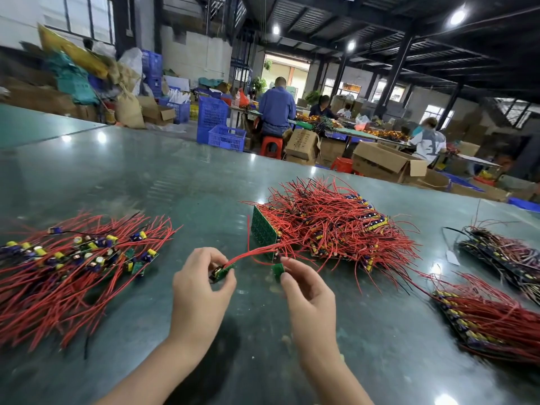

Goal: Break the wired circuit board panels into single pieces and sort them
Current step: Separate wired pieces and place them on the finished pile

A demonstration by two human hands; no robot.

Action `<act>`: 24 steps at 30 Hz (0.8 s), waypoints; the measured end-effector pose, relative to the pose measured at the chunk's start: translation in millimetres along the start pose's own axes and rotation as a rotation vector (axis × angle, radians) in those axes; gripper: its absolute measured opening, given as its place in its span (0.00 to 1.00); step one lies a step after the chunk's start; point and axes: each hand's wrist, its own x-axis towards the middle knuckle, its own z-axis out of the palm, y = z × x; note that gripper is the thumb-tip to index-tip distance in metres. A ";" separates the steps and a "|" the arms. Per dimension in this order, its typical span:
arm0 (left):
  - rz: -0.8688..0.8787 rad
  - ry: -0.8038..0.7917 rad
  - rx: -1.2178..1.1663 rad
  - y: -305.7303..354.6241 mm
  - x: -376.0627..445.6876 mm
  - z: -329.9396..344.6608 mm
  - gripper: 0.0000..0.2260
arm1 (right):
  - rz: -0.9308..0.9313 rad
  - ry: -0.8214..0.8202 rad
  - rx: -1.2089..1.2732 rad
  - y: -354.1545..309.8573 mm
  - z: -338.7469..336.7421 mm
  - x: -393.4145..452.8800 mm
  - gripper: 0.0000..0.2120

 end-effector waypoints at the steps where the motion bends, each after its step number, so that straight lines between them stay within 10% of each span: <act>1: 0.003 -0.002 0.026 -1.8 0.3 -0.3 0.14 | 0.038 0.009 -0.016 -0.7 -1.8 2.0 0.13; 8: -0.101 0.224 -0.052 -10.0 13.2 -5.9 0.13 | 0.245 0.253 0.101 -2.1 -23.5 20.8 0.11; 13: -0.081 -0.180 0.339 -10.8 -0.1 0.1 0.15 | 0.452 0.287 0.752 -10.3 -31.3 28.2 0.11; 17: 0.120 -0.301 0.258 -1.2 -14.1 7.8 0.05 | 0.500 -0.003 1.049 -17.3 -34.1 30.1 0.10; 24: 0.229 0.228 -0.069 16.6 -14.0 -0.4 0.05 | 0.577 -0.263 1.000 -19.3 -24.9 23.2 0.09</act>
